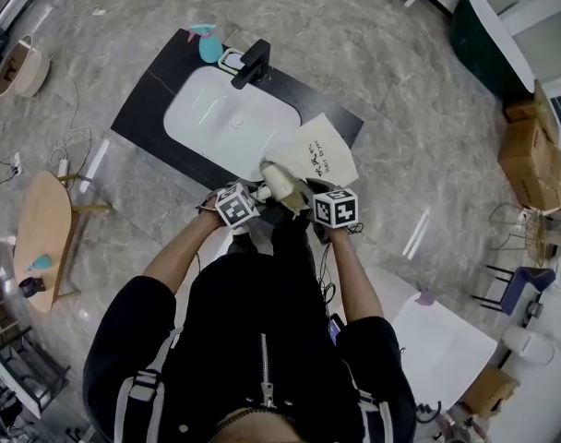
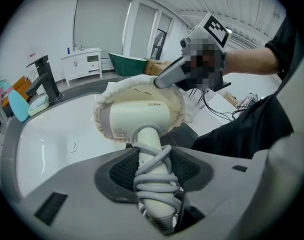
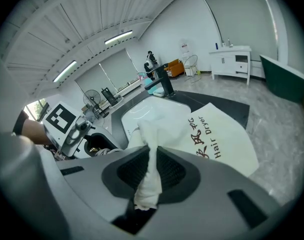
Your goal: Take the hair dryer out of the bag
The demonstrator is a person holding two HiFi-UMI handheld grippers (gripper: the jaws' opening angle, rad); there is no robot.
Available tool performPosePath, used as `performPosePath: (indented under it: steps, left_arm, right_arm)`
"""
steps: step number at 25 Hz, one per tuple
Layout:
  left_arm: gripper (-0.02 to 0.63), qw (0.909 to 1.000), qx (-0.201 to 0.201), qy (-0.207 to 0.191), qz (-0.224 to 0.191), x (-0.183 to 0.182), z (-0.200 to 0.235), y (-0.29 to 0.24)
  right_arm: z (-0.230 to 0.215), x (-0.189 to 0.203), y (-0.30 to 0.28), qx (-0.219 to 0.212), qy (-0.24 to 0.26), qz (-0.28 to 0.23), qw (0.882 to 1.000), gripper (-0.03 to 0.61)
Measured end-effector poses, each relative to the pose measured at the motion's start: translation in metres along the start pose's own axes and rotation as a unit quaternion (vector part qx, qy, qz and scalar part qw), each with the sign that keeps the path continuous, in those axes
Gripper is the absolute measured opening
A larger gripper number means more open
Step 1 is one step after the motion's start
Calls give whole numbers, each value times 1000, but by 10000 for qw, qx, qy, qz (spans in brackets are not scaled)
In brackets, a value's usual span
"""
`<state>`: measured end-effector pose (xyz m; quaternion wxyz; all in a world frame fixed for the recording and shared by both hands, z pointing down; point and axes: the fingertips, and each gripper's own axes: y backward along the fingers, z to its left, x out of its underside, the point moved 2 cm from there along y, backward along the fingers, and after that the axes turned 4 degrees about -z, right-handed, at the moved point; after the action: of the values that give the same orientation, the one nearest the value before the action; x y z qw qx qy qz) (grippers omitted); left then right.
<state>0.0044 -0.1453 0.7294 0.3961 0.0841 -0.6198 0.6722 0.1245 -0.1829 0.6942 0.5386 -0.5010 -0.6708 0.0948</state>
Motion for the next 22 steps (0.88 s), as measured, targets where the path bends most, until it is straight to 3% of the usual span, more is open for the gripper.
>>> performPosePath:
  steps: [12, 22]
  left_arm:
    - [224, 9984, -160, 367, -387, 12, 0, 34]
    - [224, 9930, -552, 843, -615, 37, 13, 62]
  right_arm:
    - [4, 8, -8, 73, 6, 118, 9999, 58]
    - [5, 25, -27, 136, 199, 403, 9989, 58]
